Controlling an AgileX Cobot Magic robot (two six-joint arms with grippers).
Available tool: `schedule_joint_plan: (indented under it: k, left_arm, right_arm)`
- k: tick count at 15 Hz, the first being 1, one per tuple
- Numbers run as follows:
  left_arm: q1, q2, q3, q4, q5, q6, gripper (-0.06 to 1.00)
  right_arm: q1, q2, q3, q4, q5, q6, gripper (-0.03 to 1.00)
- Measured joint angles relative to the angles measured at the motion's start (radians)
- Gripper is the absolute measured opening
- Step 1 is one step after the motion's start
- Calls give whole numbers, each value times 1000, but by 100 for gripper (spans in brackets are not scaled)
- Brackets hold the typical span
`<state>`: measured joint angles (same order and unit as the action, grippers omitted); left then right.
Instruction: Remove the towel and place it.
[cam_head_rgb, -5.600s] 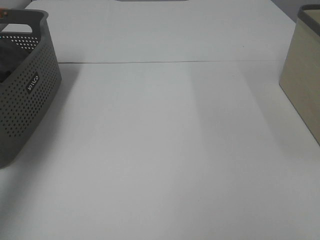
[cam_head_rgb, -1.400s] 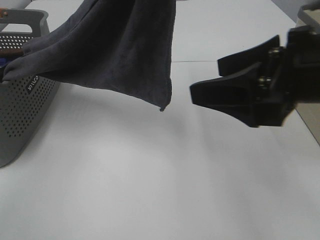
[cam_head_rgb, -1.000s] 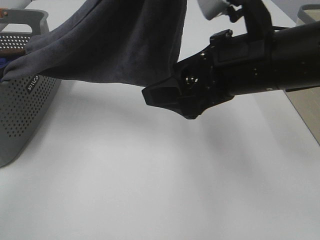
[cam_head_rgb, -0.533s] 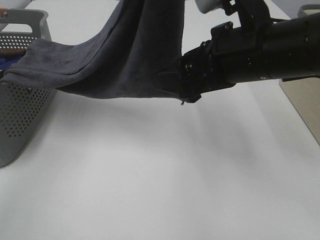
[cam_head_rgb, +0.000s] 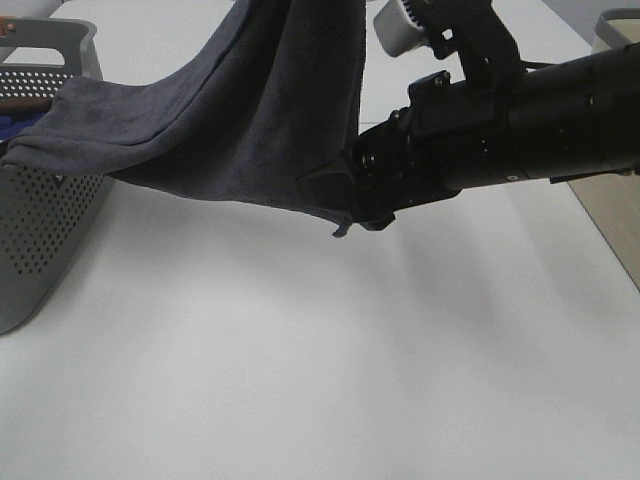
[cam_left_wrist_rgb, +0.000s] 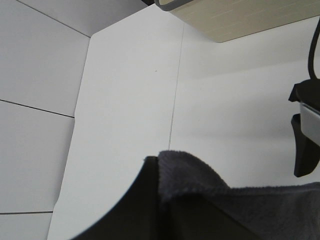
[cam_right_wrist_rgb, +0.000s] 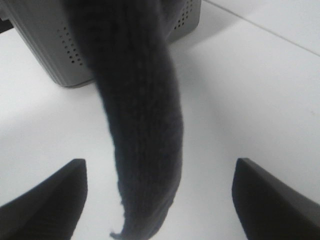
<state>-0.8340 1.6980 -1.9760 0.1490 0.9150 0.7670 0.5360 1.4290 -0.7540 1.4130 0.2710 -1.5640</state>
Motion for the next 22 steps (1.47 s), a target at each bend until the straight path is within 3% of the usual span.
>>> schedule_joint_plan:
  k: [4, 7, 9, 10, 15, 17, 19, 21, 22]
  left_arm:
    - [0, 0, 0, 0, 0, -17, 0]
    - [0, 0, 0, 0, 0, -21, 0]
    - [0, 0, 0, 0, 0, -29, 0]
    - [0, 0, 0, 0, 0, -41, 0]
    - [0, 0, 0, -17, 0, -54, 0]
    - [0, 0, 0, -18, 0, -54, 0]
    - [0, 5, 0, -8, 0, -66, 0]
    - [2, 28, 0, 33, 0, -77, 0]
    - [13, 45, 0, 57, 0, -77, 0]
  right_arm:
    - [0, 0, 27, 0, -29, 0, 60]
    - [0, 0, 27, 24, -43, 7, 54]
    - [0, 0, 27, 24, -47, 13, 13]
    - [0, 0, 27, 18, -47, 25, 2]
    - [0, 0, 27, -34, -35, 76, 1]
    - [0, -3, 27, -70, -26, 149, 1]
    - [0, -21, 27, -268, 24, 351, 1]
    - [0, -42, -11, -651, 151, 707, 1]
    - [0, -44, -73, -974, 275, 1014, 1]
